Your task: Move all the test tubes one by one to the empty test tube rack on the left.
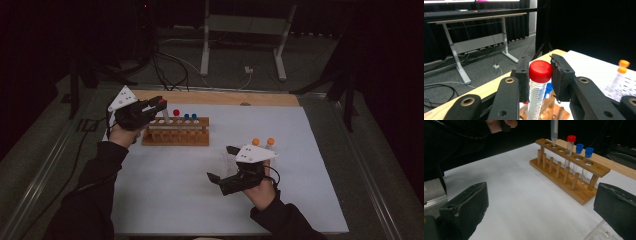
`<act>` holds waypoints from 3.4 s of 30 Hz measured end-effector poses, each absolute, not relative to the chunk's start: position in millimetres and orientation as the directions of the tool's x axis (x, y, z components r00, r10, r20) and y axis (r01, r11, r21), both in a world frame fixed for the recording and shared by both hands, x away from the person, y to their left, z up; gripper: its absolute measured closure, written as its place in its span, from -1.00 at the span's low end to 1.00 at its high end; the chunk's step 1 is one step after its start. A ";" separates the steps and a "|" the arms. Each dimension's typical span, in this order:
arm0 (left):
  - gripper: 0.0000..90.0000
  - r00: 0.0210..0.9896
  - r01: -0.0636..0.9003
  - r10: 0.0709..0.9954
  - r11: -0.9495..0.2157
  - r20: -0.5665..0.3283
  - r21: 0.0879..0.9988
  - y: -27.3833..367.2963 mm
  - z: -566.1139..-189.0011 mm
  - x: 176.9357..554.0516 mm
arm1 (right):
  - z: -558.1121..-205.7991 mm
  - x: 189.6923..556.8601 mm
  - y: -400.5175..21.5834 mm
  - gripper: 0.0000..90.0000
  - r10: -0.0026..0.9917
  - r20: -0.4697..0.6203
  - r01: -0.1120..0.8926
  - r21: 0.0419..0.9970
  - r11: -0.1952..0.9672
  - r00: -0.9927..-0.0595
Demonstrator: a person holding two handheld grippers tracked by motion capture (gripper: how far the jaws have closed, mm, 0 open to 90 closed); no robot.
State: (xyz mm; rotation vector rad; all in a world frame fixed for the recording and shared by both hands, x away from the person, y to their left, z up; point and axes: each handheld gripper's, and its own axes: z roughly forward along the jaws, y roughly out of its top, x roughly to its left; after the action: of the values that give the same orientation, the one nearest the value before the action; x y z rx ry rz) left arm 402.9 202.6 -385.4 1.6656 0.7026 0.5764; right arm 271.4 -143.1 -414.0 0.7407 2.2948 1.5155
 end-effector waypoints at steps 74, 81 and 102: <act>-0.90 0.829 0.268 0.547 -0.203 -0.118 0.942 188.3 -443.9 334.5 | -406.3 286.5 -206.5 -1.00 0.702 0.003 0.254 0.933 0.253 -0.712; -0.94 0.847 0.257 0.520 -0.226 -0.107 0.940 182.4 -448.8 326.7 | -411.0 289.4 -224.1 -1.00 0.775 -0.029 0.267 0.930 0.252 -0.631; -0.94 0.860 0.245 0.504 -0.257 -0.087 0.935 178.5 -453.1 323.5 | -445.2 312.9 -273.7 -0.48 0.894 -0.007 0.452 0.861 0.234 -0.448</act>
State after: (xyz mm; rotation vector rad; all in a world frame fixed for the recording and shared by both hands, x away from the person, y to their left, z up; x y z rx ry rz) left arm 323.5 178.5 -453.1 1.8478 0.5625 0.2711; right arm 312.9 -273.7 -445.2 1.2298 2.0019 1.1363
